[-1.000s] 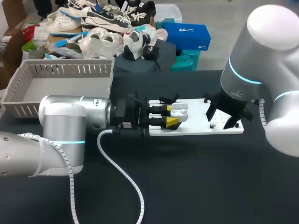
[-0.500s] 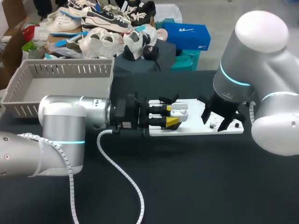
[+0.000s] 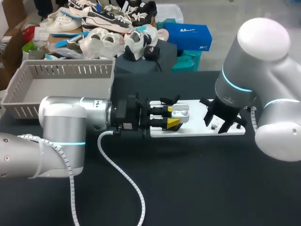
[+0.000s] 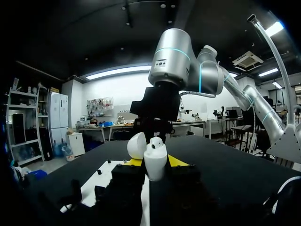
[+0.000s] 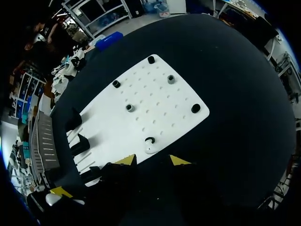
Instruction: Pick up each earbud case from the left stands, insert the matching earbuds, close the lid, and place the case in the box.
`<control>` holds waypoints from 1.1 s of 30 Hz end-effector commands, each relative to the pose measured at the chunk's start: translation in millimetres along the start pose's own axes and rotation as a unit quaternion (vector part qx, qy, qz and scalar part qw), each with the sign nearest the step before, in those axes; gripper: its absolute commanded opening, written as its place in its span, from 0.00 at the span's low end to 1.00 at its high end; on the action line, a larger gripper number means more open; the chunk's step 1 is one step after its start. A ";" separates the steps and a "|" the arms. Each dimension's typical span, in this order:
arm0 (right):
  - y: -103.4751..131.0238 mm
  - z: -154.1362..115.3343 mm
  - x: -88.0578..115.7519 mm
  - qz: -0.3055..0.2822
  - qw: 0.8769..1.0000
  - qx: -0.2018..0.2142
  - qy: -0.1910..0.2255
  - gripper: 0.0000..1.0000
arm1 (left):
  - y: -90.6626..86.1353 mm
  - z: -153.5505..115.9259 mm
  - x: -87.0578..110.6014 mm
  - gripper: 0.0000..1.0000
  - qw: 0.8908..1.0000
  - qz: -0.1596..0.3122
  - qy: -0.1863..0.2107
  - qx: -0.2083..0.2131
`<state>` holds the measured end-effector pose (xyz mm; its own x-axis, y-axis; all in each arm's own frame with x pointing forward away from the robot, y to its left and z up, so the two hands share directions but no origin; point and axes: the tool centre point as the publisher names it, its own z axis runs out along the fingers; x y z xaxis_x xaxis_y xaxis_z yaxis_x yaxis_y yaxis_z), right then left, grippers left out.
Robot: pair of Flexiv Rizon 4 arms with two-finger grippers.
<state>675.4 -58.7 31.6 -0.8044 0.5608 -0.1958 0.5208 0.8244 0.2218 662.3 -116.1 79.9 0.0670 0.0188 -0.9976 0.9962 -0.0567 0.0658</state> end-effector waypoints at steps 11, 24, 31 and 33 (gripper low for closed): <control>-1.2 4.4 -5.2 0.011 1.000 -0.007 -0.020 0.33 | -0.8 0.1 0.4 0.00 1.000 0.001 -0.001 -0.002; 1.8 8.5 -8.4 0.009 1.000 -0.006 -0.016 0.32 | -0.8 0.1 0.4 0.00 1.000 0.001 -0.001 -0.002; 3.1 9.5 -12.0 0.009 1.000 -0.005 -0.016 0.28 | -0.8 0.1 0.4 0.00 1.000 0.001 -0.001 -0.002; 3.8 10.1 -12.4 0.009 1.000 -0.005 -0.015 0.28 | -0.8 0.1 0.4 0.00 1.000 0.001 -0.001 -0.002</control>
<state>687.4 -63.4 26.7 -0.7848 0.5782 -0.2231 0.5313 0.8130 0.2381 662.3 -116.1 79.9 0.0670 0.0187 -0.9976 0.9962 -0.0567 0.0658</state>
